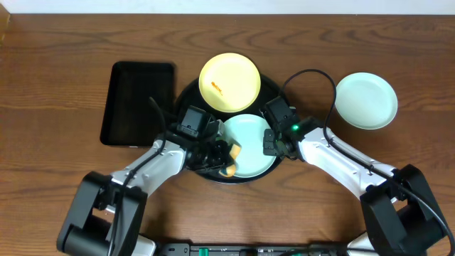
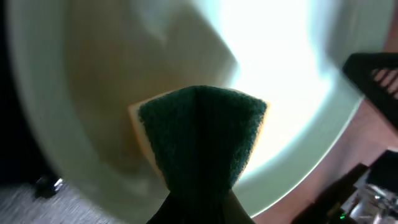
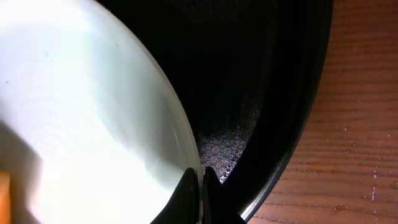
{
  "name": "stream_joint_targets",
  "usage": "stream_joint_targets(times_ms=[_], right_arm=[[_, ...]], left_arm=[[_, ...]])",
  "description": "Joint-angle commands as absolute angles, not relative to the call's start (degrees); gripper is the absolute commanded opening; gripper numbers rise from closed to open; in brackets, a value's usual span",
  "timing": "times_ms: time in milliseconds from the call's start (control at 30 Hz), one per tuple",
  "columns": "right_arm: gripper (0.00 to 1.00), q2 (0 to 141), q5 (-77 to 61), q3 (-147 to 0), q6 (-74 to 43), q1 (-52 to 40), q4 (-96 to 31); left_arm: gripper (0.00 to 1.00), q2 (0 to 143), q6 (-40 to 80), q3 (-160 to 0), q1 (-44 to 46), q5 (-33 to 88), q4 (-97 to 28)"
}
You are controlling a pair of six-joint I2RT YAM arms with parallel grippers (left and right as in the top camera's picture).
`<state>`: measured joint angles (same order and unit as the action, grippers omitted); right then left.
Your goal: Clean dirty plates on tray and stack at the side
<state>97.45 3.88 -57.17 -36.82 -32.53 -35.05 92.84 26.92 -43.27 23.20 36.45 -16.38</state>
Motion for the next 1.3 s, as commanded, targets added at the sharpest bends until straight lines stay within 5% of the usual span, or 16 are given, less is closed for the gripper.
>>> stream_joint_targets(times_ms=[0,367,1267], right_arm=[[0.01,97.4,4.7,-57.9,-36.1,-33.1,-35.1],[0.01,97.4,4.7,-57.9,-36.1,-33.1,-35.1],[0.01,97.4,4.7,-57.9,-36.2,-33.1,-35.2]], left_arm=[[0.07,93.0,29.7,-44.2,23.3,40.1,-13.4],[0.07,96.2,37.1,-44.2,23.3,41.5,-11.6],[0.08,96.9,34.3,-44.2,23.3,33.4,-4.5]])
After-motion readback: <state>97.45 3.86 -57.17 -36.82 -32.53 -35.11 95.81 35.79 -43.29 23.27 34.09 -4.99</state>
